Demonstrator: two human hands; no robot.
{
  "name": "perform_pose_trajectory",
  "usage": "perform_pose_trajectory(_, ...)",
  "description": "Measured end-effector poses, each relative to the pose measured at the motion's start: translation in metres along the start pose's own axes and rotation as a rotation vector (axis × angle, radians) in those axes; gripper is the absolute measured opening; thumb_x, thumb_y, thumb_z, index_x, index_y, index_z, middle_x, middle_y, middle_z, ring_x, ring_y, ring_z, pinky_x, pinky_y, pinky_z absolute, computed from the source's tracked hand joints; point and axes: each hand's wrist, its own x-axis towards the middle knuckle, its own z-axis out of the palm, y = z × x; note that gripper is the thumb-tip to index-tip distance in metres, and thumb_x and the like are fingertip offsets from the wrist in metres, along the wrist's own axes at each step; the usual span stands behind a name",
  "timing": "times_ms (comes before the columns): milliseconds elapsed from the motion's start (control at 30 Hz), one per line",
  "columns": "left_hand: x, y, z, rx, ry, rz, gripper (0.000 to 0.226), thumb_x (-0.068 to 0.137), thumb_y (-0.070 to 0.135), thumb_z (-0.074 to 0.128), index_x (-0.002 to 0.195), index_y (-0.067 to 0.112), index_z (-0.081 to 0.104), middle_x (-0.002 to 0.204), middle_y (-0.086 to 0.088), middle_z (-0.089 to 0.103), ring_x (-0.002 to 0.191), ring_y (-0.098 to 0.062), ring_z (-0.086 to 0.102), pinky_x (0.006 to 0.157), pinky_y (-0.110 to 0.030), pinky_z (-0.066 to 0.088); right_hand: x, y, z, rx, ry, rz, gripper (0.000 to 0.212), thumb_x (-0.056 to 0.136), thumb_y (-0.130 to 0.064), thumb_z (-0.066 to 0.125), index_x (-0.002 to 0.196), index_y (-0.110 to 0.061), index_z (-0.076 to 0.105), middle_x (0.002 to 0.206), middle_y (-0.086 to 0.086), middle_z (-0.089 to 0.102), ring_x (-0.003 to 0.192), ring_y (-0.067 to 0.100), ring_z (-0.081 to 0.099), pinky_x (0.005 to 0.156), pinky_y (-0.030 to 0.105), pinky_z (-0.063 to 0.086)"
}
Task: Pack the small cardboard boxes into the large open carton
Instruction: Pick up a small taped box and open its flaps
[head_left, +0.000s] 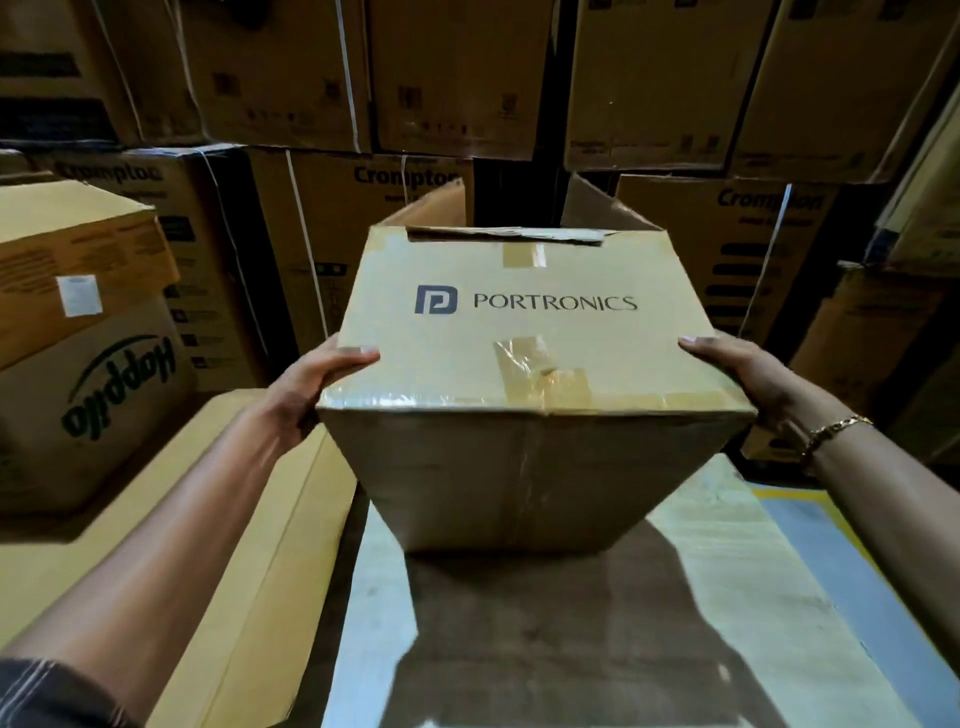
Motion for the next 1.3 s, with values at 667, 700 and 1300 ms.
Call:
perform_pose_trajectory(667,-0.125,-0.265,0.018,-0.379,0.297,-0.652,0.054,0.097,0.058,0.043,0.121,0.017,0.068,0.097,-0.011,0.078,0.102,-0.035,0.066,0.092,-0.046,0.044,-0.122,0.283,0.033,0.010,0.138,0.602,0.040,0.083,0.025,0.037,0.105,0.009,0.065,0.094,0.023,0.064,0.083,0.032,0.055,0.082,0.044,0.053)
perform_pose_trajectory(700,-0.125,-0.259,0.017,-0.331,0.222,-0.619,0.060,0.094,0.066,0.046,0.125,0.020,0.069,0.111,-0.011,0.077,0.111,-0.037,0.066,0.102,-0.052,0.043,-0.122,0.279,0.030,0.044,0.161,0.605,0.046,0.080,0.027,0.033,0.103,0.006,0.067,0.093,0.023,0.062,0.083,0.032,0.054,0.083,0.045,0.054)
perform_pose_trajectory(1300,-0.076,-0.193,0.054,-0.107,0.065,-0.358,0.042,0.090,0.008,0.069,0.131,0.000,0.062,0.108,-0.003,0.073,0.072,0.007,0.071,0.055,-0.003,0.047,-0.073,0.215,0.040,0.154,-0.011,0.367,0.077,0.078,-0.039,0.088,0.143,-0.017,0.053,0.127,0.005,0.073,0.115,0.028,0.070,0.110,0.048,0.048)
